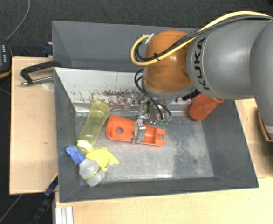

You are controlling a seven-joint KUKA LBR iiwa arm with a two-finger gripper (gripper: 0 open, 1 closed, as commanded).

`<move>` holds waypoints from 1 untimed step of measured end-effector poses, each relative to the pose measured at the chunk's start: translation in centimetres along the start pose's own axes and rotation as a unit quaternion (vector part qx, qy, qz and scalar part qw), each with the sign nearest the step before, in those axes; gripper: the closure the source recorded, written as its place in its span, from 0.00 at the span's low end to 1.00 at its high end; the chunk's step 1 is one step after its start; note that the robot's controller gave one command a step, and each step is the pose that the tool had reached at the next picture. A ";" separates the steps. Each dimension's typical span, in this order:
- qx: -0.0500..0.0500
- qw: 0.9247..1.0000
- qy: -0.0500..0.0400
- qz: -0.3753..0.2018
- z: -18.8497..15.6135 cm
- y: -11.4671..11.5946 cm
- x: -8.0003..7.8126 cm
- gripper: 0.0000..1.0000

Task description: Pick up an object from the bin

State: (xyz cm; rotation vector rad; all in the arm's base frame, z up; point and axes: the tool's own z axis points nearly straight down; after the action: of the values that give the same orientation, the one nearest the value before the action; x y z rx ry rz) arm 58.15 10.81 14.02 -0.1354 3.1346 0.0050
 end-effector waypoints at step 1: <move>-0.001 0.998 0.000 0.069 4.5 0.0 0.8 0.00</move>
Offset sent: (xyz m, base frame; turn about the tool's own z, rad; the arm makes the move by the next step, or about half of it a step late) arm -0.0176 -0.0106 -0.0702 0.0286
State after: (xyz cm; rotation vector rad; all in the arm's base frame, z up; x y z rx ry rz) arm 57.39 10.74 9.47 0.0799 3.1373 0.0072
